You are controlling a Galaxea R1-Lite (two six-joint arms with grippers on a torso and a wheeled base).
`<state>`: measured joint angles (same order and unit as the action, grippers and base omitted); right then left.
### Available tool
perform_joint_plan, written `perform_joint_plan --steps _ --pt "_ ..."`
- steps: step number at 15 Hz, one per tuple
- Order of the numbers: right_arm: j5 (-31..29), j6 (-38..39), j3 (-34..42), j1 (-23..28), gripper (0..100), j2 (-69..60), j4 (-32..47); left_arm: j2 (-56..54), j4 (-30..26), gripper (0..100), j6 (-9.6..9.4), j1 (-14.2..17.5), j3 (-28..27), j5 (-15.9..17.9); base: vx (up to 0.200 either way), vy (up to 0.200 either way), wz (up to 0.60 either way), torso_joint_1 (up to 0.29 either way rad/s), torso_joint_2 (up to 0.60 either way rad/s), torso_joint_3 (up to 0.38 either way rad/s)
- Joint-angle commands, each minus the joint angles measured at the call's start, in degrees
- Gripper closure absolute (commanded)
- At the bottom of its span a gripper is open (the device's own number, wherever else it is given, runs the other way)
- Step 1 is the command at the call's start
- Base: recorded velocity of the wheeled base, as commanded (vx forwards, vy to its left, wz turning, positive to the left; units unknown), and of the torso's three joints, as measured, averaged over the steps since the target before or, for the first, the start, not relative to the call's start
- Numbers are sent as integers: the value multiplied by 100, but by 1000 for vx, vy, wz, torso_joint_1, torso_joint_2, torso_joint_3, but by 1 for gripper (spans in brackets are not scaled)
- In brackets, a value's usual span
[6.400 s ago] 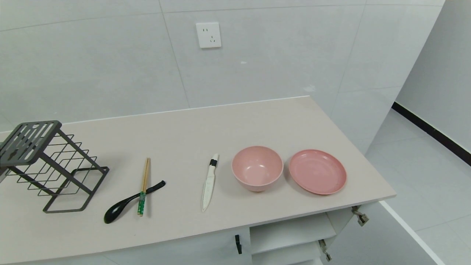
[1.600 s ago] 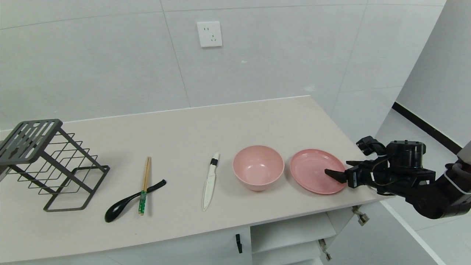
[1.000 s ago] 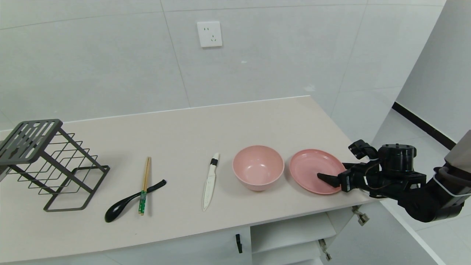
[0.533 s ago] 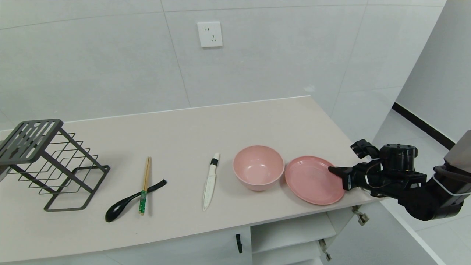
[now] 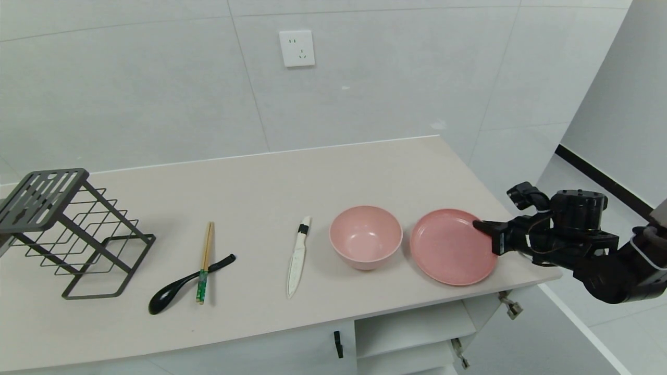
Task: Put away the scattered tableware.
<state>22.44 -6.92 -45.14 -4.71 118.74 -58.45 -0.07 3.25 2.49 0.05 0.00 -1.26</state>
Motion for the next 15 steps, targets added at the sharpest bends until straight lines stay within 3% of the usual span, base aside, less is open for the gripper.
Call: perform_joint_plan --steps 1,4,6,9,12,13,14,15 --pt "-21 42 41 31 100 -712 -96 7 738 0 -99 -5 0 328 0 0 0 0 0 0" --pt "-21 51 155 57 100 -1133 -193 772 571 0 6 -146 -545 1110 0 0 0 0 0 0" --pt "-21 51 357 57 100 -1379 -342 1458 597 0 6 -277 -1046 1277 0 0 0 0 0 0" --pt "-21 218 717 57 100 -1854 -632 3119 967 0 -126 -840 -1784 1462 0 0 0 0 0 0" --pt "-21 235 955 66 100 -2320 -755 4797 3155 0 -90 -1156 -1714 1769 0 0 0 0 0 0" --pt "-21 235 955 66 100 -2320 -755 4797 3155 0 -90 -1156 -1714 1769 0 0 0 0 0 0" --pt "-12 227 1245 49 100 -2628 -826 5764 4315 0 -73 -1156 -1644 2156 0 0 0 0 0 0" --pt "-12 227 1271 57 100 -2645 -878 5940 4385 0 -73 -1156 -1687 2200 0 0 0 0 0 0"
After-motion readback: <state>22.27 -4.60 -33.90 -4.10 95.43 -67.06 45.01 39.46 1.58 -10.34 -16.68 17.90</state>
